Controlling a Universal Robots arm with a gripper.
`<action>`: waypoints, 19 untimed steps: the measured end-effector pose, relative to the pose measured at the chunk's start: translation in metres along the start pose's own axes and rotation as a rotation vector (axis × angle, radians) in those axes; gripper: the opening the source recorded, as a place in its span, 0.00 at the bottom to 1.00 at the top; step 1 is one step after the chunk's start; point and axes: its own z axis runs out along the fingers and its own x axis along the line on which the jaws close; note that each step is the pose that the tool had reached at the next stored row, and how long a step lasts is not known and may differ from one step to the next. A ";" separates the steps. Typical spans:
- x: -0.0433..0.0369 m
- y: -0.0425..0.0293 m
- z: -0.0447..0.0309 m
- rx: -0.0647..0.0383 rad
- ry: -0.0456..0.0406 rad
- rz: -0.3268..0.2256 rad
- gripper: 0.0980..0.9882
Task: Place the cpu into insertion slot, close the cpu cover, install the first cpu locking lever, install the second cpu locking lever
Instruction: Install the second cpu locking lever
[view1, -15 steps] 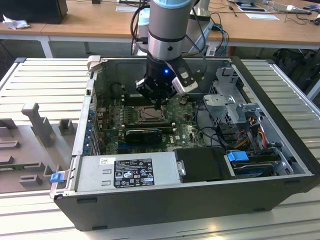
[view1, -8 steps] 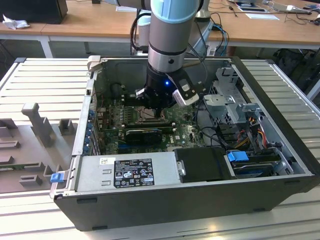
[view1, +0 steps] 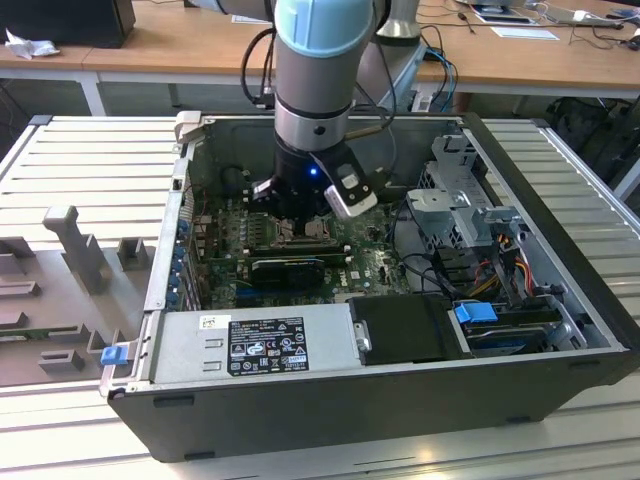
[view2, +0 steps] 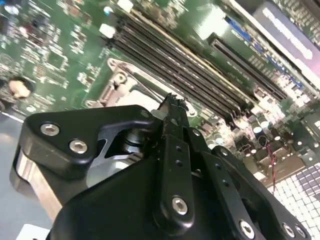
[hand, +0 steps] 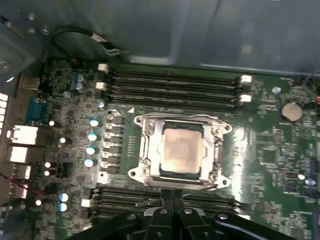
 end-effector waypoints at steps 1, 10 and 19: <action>0.0039 -0.0001 0.0027 0.000 -0.0001 0.000 0.01; 0.0161 -0.0031 0.0229 -0.015 -0.0011 -0.001 0.01; 0.0301 -0.0119 0.0364 -0.108 -0.0090 -0.003 0.01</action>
